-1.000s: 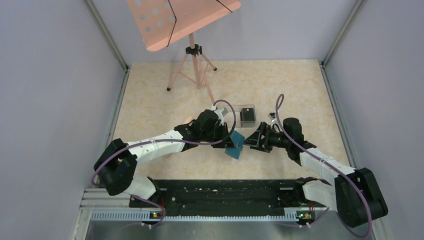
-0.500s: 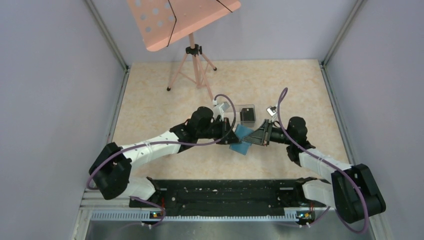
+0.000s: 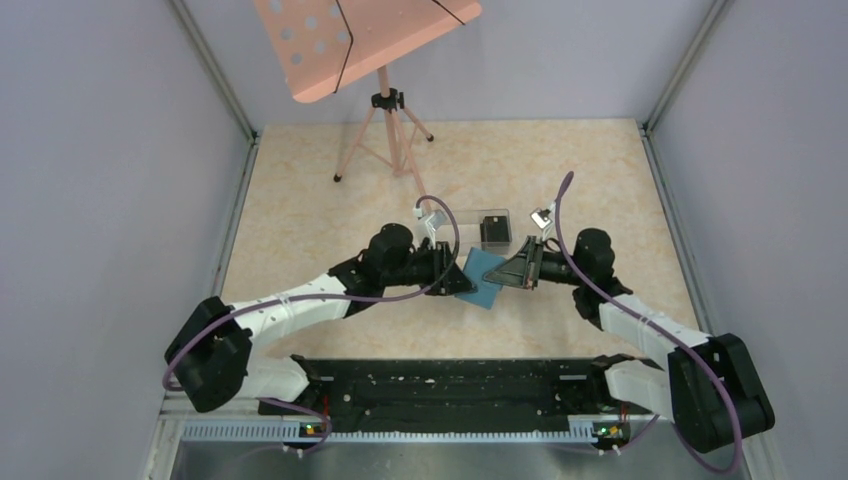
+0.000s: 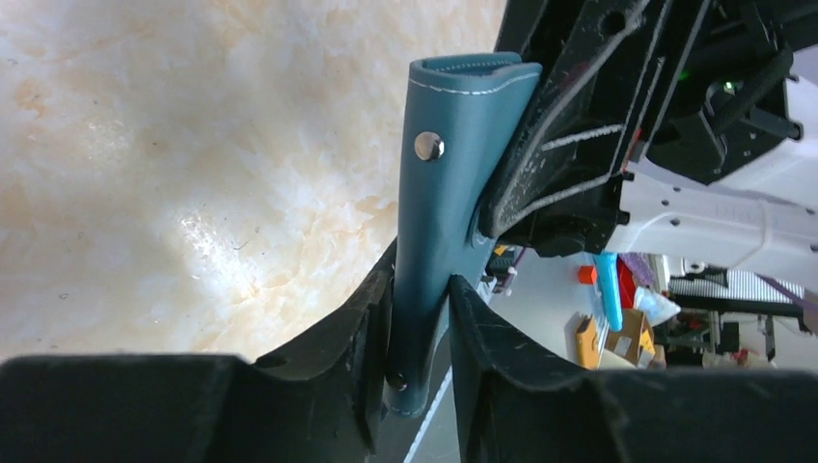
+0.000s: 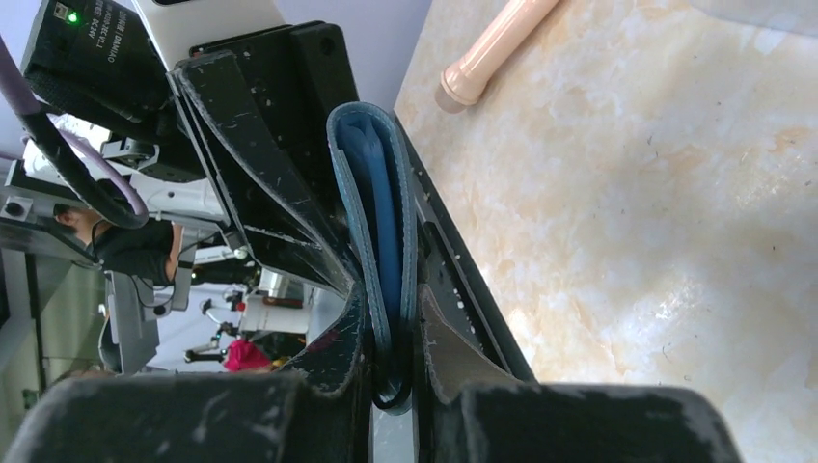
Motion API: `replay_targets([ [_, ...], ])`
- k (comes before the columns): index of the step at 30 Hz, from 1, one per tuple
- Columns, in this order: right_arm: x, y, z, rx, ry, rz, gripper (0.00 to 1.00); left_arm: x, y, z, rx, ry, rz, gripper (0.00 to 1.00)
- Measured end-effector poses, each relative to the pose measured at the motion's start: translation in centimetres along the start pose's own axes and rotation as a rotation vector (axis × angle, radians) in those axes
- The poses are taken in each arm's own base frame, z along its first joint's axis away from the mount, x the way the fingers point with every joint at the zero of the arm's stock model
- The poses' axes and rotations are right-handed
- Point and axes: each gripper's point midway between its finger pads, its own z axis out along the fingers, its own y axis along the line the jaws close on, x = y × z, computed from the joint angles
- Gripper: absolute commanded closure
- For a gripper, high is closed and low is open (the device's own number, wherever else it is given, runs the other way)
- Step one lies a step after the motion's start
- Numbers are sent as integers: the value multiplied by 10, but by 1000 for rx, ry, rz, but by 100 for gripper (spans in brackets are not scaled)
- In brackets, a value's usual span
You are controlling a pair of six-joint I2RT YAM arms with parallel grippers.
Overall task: Put the credit cards into the card holder
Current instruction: Pick up the card holder from the center of the board.
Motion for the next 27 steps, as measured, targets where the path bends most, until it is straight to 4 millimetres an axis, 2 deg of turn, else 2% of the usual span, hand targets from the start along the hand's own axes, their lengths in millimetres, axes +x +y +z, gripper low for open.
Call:
replay_targets([
  [2,0,0,0,2,2,-4,100,1,-3,-1,24,1,-5,95],
  [3,0,-1,0,5,4,-4,100,2,-5,-1,41,3,-5,100],
  [5,1,-2,0,8,10,-2,100,3,-8,-1,59,5,-11,100],
  [6,1,-2,0,13,14,-2,96,3,-8,-1,64,7,-12,100],
  [8,0,-4,1,37,24,-4,70,3,-8,-1,64,6,-17,100],
  [9,-2,-6,1,58,29,-5,50,3,-6,-1,60,2,-19,100],
  [10,-5,-7,2,85,34,-17,35,1,-5,0,53,-4,-20,100],
  [11,-10,-11,2,127,27,-31,26,1,-3,0,43,-2,-21,100],
  [12,-16,-16,1,178,10,-49,20,3,0,0,23,3,-27,100],
  [15,-30,-29,-4,314,-20,-82,15,3,14,1,-67,19,-39,100],
  [19,-33,-46,-8,449,-1,-93,15,-5,27,2,-195,26,-31,100],
  [23,-9,-66,3,553,102,-60,16,-11,32,5,-298,39,-1,100],
  [27,11,-76,15,622,186,-49,23,-5,41,8,-395,87,29,100],
])
